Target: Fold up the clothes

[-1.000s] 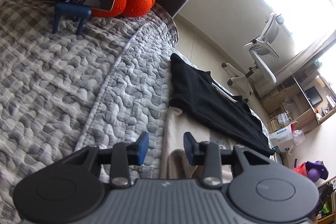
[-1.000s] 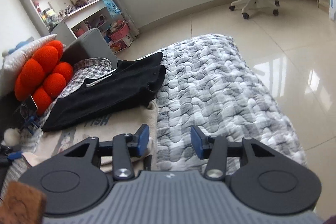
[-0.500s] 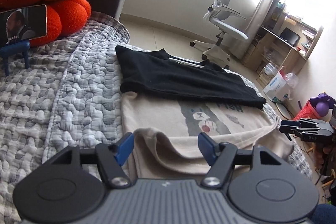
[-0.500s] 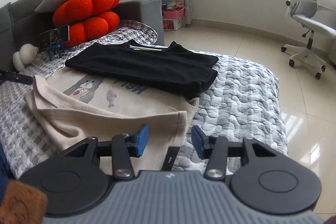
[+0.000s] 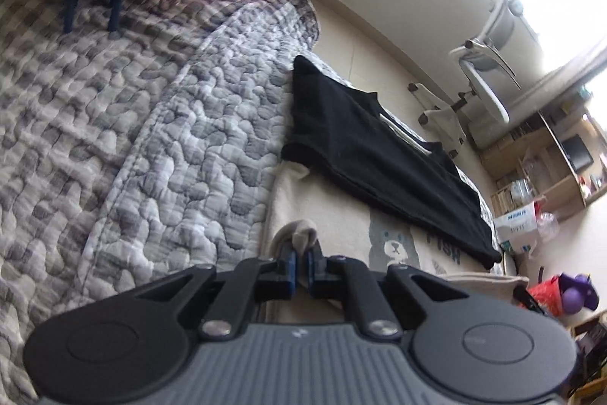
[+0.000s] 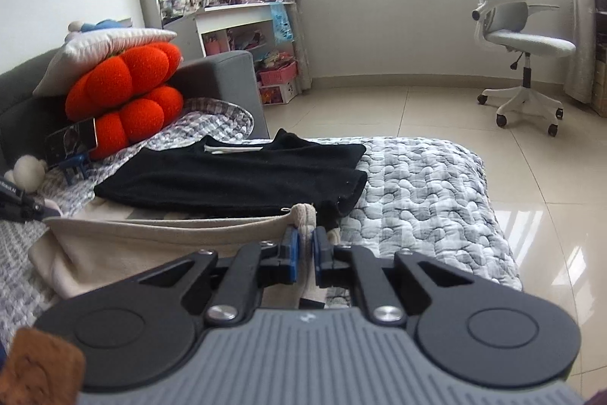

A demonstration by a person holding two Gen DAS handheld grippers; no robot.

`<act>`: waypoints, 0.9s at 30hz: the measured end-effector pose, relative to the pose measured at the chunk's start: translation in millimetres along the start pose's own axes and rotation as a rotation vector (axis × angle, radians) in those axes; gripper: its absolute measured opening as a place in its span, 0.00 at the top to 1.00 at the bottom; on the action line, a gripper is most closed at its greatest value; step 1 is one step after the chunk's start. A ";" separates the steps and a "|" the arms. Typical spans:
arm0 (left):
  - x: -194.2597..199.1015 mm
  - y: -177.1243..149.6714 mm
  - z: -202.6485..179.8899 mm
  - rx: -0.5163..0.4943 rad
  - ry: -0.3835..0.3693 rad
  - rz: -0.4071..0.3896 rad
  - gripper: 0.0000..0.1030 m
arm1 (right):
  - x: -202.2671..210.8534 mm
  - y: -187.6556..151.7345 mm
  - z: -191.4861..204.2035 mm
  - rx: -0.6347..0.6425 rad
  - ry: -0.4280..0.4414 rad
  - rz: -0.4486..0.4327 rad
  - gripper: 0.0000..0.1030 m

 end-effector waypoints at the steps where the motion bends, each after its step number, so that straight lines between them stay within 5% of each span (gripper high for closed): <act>1: -4.7 3.5 2.2 0.038 -0.005 0.013 0.93 | -5.0 -0.1 -3.7 -0.027 -0.011 0.004 0.92; 4: -12.8 13.1 2.8 0.082 -0.034 0.005 0.85 | -25.3 -3.6 -13.7 -0.089 -0.078 0.038 0.92; 7: -5.1 14.5 0.1 0.040 -0.041 -0.051 0.44 | -31.9 -6.3 -17.2 -0.126 -0.103 0.038 0.92; 8: -2.6 13.9 -0.6 0.017 -0.036 -0.071 0.39 | -32.4 -6.6 -16.7 -0.131 -0.101 0.038 0.92; 18: -10.3 -8.6 -21.0 -0.304 -0.008 -0.186 0.39 | -25.1 -9.2 -17.3 -0.158 -0.072 0.044 0.91; 24: -21.7 -13.3 -30.1 -0.418 -0.056 -0.211 0.41 | -28.9 -11.2 -5.3 -0.026 -0.038 0.095 0.76; 25: -23.5 -12.1 -29.4 -0.420 -0.060 -0.214 0.43 | -31.3 -11.4 -2.9 0.011 -0.033 0.113 0.71; 27: -25.3 -11.7 -29.5 -0.444 -0.057 -0.234 0.62 | -35.9 -12.5 1.6 0.082 -0.019 0.145 0.70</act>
Point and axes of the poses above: each gripper's, at about its wrist camera, not at the fingertips, and x roughly against the way its jaws point, z to its left, y to its top, the point moved 2 cm from there along -x, roughly the way its jaws point, and after that the axes turned 11 degrees about y, right-handed, at the moved point
